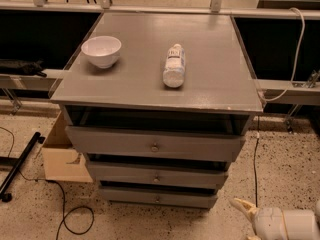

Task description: Open bottom drawer

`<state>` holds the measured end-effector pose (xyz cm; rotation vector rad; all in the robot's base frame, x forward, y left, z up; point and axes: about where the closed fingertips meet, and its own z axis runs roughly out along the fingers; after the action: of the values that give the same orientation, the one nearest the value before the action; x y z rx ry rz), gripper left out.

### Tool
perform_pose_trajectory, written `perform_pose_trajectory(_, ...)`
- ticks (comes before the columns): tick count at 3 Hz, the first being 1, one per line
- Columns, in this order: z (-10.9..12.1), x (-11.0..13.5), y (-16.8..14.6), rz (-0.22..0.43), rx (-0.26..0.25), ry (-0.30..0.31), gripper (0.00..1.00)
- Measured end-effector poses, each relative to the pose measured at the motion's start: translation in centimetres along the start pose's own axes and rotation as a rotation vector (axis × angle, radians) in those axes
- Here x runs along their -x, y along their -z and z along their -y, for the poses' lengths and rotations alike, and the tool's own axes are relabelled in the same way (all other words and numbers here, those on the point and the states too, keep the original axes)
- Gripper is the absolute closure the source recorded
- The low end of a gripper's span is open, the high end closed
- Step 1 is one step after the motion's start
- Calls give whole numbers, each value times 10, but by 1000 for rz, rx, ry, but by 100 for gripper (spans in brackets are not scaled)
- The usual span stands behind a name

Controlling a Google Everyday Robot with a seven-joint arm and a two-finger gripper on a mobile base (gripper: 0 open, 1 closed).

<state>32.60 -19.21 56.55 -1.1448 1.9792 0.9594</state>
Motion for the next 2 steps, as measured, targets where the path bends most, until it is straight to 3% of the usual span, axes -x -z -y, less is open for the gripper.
perform_pose_trajectory(1,23,-7,-24,-8,-1,-31,0)
perform_pose_trajectory(2,60,-18,-56,-18,-9,-74,0)
